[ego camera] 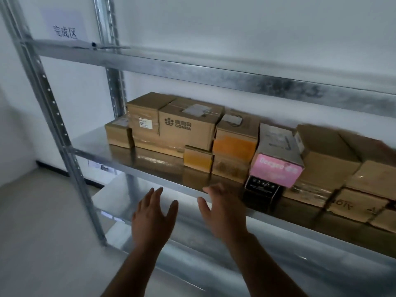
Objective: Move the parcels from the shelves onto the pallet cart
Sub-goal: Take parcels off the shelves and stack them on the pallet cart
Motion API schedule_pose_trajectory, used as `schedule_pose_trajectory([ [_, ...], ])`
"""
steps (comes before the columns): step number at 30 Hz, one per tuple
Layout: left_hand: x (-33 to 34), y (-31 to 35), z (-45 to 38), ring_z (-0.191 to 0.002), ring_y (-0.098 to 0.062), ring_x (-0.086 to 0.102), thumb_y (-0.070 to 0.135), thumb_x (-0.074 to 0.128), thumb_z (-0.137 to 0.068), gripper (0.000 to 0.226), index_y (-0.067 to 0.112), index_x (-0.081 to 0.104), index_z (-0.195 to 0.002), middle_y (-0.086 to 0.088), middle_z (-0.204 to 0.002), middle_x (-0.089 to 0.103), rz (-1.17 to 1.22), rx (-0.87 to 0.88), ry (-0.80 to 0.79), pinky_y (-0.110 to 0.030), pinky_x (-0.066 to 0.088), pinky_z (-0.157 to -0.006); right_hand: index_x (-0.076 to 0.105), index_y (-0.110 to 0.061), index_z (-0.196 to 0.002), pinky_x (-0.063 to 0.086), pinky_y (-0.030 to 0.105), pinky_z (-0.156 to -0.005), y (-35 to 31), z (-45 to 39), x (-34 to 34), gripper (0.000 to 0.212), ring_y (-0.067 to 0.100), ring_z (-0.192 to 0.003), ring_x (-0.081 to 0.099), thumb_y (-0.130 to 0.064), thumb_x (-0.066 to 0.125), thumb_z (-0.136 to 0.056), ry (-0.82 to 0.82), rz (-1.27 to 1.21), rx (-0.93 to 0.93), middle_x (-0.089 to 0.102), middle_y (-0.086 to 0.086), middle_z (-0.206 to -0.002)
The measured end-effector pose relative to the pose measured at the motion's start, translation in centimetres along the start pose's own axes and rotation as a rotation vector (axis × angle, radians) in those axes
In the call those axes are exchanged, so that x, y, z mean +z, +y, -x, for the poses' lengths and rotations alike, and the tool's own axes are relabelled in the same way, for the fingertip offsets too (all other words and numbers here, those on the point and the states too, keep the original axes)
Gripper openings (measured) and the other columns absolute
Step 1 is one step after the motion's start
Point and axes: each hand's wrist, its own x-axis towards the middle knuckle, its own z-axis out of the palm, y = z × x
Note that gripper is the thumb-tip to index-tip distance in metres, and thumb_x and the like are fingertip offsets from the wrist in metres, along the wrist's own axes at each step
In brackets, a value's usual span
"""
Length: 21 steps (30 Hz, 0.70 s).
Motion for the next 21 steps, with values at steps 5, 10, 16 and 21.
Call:
schedule_pose_trajectory([
  [5, -1.1, -3.8, -4.0, -0.126, -0.028, 0.046, 0.047, 0.055, -0.086, 0.059, 0.016, 0.045, -0.135, -0.008, -0.14, 0.048, 0.008, -0.08, 0.028, -0.053, 0.041, -0.101, 0.06, -0.02, -0.12, 0.047, 0.023, -0.084, -3.0, -4.2, 5.1, 0.035, 0.011, -0.1, 0.061, -0.041, 0.053, -0.093, -0.054, -0.057, -0.01, 0.065, -0.001, -0.111],
  [10, -2.5, -6.5, -11.0, -0.128, -0.026, 0.044, 0.047, 0.055, -0.086, 0.059, 0.018, 0.043, -0.136, -0.007, -0.141, 0.046, -0.061, -0.032, 0.043, -0.048, 0.039, -0.102, 0.057, -0.021, -0.124, 0.04, 0.021, -0.083, -5.6, -10.2, 9.8, 0.037, 0.012, -0.104, 0.059, -0.039, 0.052, -0.093, -0.034, -0.107, 0.023, 0.064, 0.001, -0.116],
  [16, -4.6, -8.4, -20.7, -0.122, -0.029, 0.048, 0.048, 0.053, -0.087, 0.057, 0.017, 0.045, -0.135, -0.008, -0.139, 0.049, -0.128, 0.031, 0.056, -0.044, 0.044, -0.095, 0.062, -0.024, -0.107, 0.027, 0.012, -0.061, -8.7, -18.7, 12.6, 0.024, 0.008, -0.087, 0.061, -0.039, 0.057, -0.089, 0.024, -0.069, 0.071, 0.067, -0.004, -0.099],
  [21, -4.7, -10.8, -26.5, -0.122, -0.03, 0.049, 0.051, 0.049, -0.088, 0.058, 0.02, 0.042, -0.137, -0.007, -0.14, 0.047, -0.149, 0.068, 0.035, -0.046, 0.045, -0.093, 0.055, -0.022, -0.125, 0.033, 0.022, -0.073, -10.4, -23.7, 15.2, 0.037, 0.013, -0.105, 0.059, -0.041, 0.045, -0.094, -0.01, -0.063, 0.121, 0.062, -0.001, -0.118],
])
